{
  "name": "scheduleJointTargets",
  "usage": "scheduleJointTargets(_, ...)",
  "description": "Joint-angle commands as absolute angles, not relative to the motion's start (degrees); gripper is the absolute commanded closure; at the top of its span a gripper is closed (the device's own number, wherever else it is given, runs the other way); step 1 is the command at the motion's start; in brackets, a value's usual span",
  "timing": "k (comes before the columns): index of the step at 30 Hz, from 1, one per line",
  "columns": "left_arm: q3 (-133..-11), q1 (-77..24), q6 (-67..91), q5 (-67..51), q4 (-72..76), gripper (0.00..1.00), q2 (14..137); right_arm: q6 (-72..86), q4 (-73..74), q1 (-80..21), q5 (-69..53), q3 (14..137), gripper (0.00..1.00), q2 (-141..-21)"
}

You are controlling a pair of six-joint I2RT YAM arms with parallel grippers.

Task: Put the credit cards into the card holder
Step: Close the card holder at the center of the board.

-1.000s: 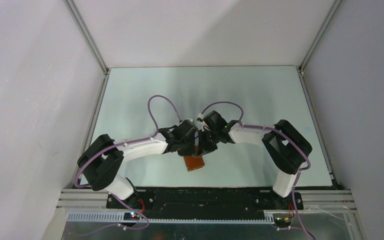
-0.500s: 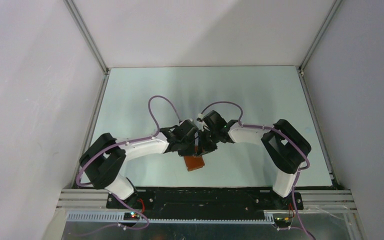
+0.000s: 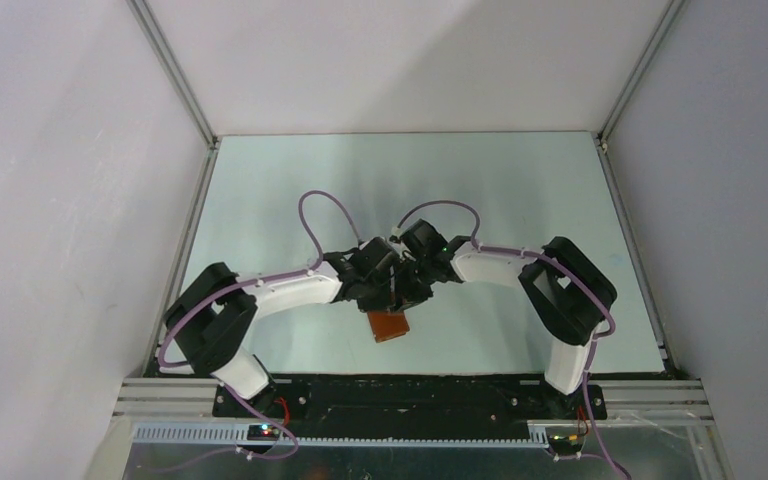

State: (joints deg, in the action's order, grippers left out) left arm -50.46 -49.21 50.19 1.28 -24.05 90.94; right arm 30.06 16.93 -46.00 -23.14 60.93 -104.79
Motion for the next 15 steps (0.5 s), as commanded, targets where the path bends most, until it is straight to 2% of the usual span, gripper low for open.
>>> scheduleJointTargets(1,-49.20,-50.58,52.73,-2.25,-22.63,1.00,96.89,28.06,19.68,-50.20,-16.54,59.31,1.00,-112.73)
scheduleJointTargets(10,-50.57,-51.88,53.85,-3.47,-22.60,1.00,100.88,29.34,19.53,-50.68,-14.50,54.34,1.00,-116.40)
scheduleJointTargets(15,-49.95,-51.88,54.53,-3.19,-22.62,1.00,99.50,29.01,19.03,-50.46,-16.18,54.70,1.00,-114.65)
